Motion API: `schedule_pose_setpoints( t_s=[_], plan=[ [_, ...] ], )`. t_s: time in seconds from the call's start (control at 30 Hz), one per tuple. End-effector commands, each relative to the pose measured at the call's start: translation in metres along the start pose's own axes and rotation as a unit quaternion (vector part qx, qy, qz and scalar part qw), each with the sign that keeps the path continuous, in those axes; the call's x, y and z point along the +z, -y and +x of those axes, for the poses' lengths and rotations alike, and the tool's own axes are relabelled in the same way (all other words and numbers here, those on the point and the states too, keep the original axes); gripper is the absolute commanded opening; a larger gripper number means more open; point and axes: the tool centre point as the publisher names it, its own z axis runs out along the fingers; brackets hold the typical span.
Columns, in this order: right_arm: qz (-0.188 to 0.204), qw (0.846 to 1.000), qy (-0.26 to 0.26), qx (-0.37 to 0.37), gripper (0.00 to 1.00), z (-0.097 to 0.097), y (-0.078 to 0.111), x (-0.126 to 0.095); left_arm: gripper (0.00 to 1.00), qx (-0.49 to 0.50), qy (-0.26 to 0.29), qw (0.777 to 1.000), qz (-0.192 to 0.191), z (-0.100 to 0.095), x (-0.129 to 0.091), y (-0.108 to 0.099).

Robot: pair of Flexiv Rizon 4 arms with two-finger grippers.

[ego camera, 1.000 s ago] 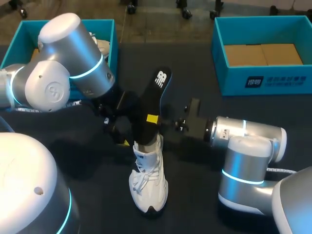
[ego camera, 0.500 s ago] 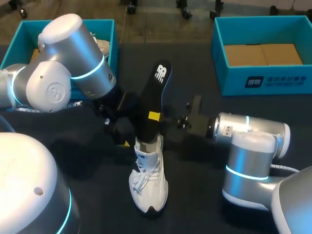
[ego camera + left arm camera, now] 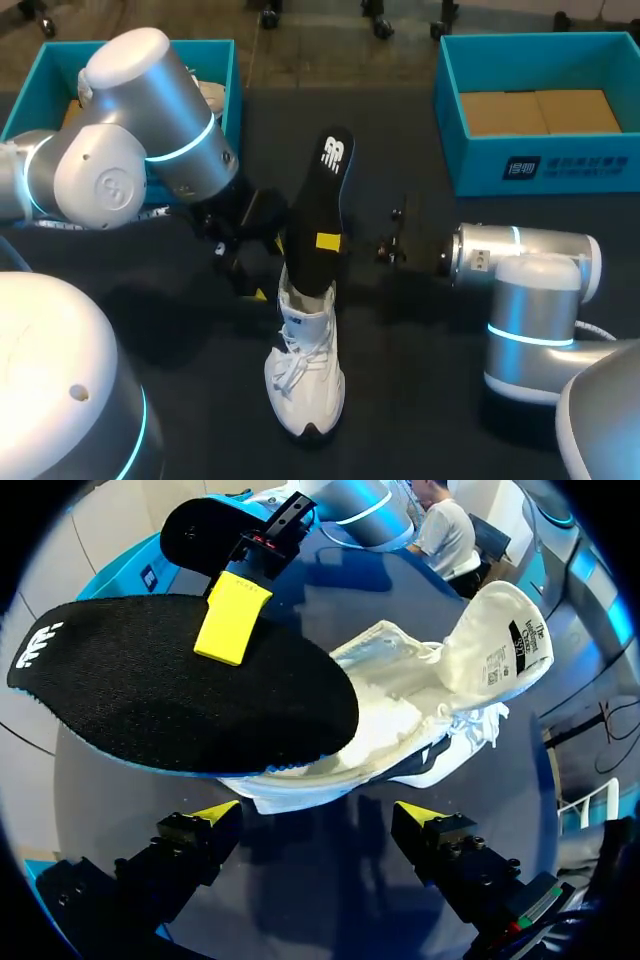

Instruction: Take the shoe out of the shoebox, open the shoe tongue, remove and reinsert the insole, then place the shoe into the shoebox

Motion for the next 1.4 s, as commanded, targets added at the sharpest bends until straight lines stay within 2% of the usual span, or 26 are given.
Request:
schedule_pose_setpoints(
  t_s=[0.03, 0.13, 0.17, 0.47, 0.83, 1.4],
  plan=[
    [0.012, 1.0, -0.004, -0.003, 0.0, -0.002, -0.001, 0.0, 1.0, 0.0, -0.001, 1.0, 0.001, -0.002, 0.002, 0.001],
    [0.015, 1.0, -0.014, -0.004, 0.0, -0.002, -0.001, 0.001, 1.0, -0.001, -0.006, 1.0, 0.001, -0.002, 0.002, 0.001],
    [0.022, 0.999, -0.032, -0.009, 0.0, 0.001, -0.002, 0.0, 1.0, -0.001, -0.006, 1.0, 0.001, -0.002, 0.002, 0.001],
    [0.022, 0.999, -0.032, -0.009, 0.0, 0.001, -0.002, 0.0, 1.0, -0.001, -0.006, 1.0, 0.001, -0.002, 0.002, 0.001],
    [0.019, 0.998, -0.038, -0.036, 0.0, 0.0, -0.002, 0.011, 1.0, -0.007, -0.007, 1.0, 0.003, 0.0, 0.002, -0.002],
    [-0.011, 0.998, -0.029, -0.055, 0.0, 0.006, 0.024, 0.016, 1.0, -0.011, -0.011, 1.0, 0.005, 0.007, 0.005, -0.002]
  ],
)
